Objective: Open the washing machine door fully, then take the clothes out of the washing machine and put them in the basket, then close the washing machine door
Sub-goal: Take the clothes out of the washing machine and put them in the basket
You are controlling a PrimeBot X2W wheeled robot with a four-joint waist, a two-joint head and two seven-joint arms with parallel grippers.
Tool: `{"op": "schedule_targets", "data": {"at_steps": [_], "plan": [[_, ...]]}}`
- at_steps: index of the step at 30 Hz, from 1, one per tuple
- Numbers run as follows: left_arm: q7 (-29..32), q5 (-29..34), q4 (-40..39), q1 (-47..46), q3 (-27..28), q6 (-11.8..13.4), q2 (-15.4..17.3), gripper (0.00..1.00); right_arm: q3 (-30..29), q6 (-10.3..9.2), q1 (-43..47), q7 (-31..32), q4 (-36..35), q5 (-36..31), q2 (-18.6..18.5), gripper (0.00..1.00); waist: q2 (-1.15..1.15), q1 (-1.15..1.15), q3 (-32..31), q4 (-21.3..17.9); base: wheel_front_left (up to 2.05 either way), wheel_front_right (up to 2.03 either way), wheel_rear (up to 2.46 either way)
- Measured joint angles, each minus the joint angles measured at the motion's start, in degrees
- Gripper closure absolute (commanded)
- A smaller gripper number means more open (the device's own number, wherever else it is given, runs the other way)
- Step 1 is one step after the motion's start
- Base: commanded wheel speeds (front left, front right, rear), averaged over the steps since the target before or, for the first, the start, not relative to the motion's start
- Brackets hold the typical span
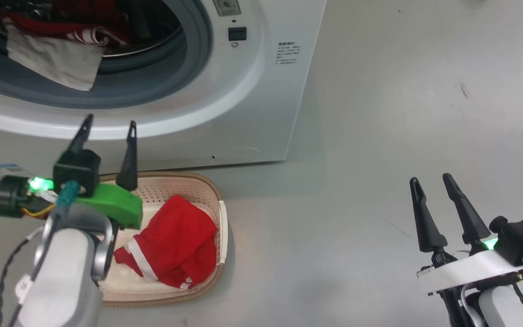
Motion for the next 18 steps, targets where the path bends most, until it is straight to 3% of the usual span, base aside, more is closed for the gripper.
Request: {"op": "schedule_targets", "data": {"at_steps": [7, 15, 18], "plan": [[8.8, 1.7, 3.3, -11.7, 4.3, 1.6, 3.6, 0.0, 2.0, 0.0, -4.5, 0.0, -1.2, 1.6, -0.2, 0.0, 0.0, 0.0, 5.3, -2.9, 0.0, 0.0, 0.0], [18.8, 5.7, 8.0, -23.1, 6.6, 2.1, 10.7, 0.0, 4.9, 0.0, -9.8, 0.0, -2.8, 3.9, -0.5, 0.0, 0.0, 0.0, 11.4, -6.7, 0.0, 0.0, 0.0], [21.3, 7.3, 9.9, -26.0, 6.4, 2.1, 11.9, 0.0, 5.0, 0.0, -11.6, 0.0, -2.8, 4.4, -0.4, 0.0, 0.0, 0.0, 13.5, -8.3, 0.0, 0.0, 0.0]]}}
